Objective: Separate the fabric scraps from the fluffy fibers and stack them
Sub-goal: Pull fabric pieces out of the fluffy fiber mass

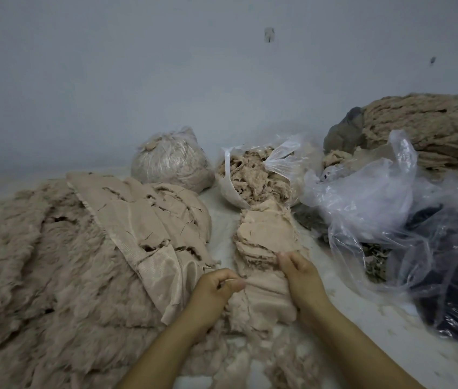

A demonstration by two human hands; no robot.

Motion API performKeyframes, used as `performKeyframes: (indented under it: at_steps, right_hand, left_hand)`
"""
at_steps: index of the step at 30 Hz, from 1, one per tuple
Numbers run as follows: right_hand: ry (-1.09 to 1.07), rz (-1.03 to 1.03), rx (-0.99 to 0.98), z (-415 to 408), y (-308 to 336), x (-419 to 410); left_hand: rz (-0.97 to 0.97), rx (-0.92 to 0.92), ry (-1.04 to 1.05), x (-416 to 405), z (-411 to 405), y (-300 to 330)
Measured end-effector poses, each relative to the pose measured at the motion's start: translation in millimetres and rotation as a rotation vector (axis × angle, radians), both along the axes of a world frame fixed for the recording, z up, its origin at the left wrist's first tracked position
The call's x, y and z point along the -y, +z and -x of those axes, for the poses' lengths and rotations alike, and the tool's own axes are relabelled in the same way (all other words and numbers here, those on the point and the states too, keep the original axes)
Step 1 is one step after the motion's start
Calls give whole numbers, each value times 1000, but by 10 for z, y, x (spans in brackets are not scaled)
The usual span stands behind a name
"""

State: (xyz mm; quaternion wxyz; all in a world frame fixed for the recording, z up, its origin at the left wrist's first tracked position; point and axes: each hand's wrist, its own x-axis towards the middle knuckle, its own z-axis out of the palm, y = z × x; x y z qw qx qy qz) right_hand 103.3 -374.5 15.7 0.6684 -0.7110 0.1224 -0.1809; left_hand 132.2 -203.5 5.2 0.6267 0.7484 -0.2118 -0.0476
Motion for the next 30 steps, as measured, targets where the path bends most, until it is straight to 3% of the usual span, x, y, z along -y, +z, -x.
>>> performKeyframes:
  at_steps: [3, 5, 9, 13, 15, 17, 20, 23, 27, 30]
  right_hand:
    - [360, -79, -272, 110, -18, -5]
    - [472, -62, -266, 145, -50, 41]
    - [282, -109, -106, 110, -94, -26]
    - [13, -334, 15, 74, -20, 186]
    - [21, -333, 14, 85, 7, 224]
    - [47, -287, -5, 69, -20, 137]
    - [-47, -378, 60, 52, -14, 131]
    - [-248, -397, 108, 65, 41, 348]
    - [-172, -383, 81, 81, 30, 243]
    - [-100, -367, 96, 80, 27, 66]
  left_hand:
    - [40, -58, -39, -58, 1, 19]
    - [12, -68, -86, -70, 14, 15]
    - [-18, -65, -94, -32, 35, 48]
    - [-7, -63, 5, -169, -36, 32]
    - [15, -90, -38, -221, -48, 52]
    - [-129, -79, -179, -215, -38, 92]
    - [-552, 15, -427, -262, -40, 129]
    - [-668, -29, -508, -376, -95, 127]
    - [-510, -22, -375, -299, -105, 95]
    - [-153, -137, -148, -86, -57, 164]
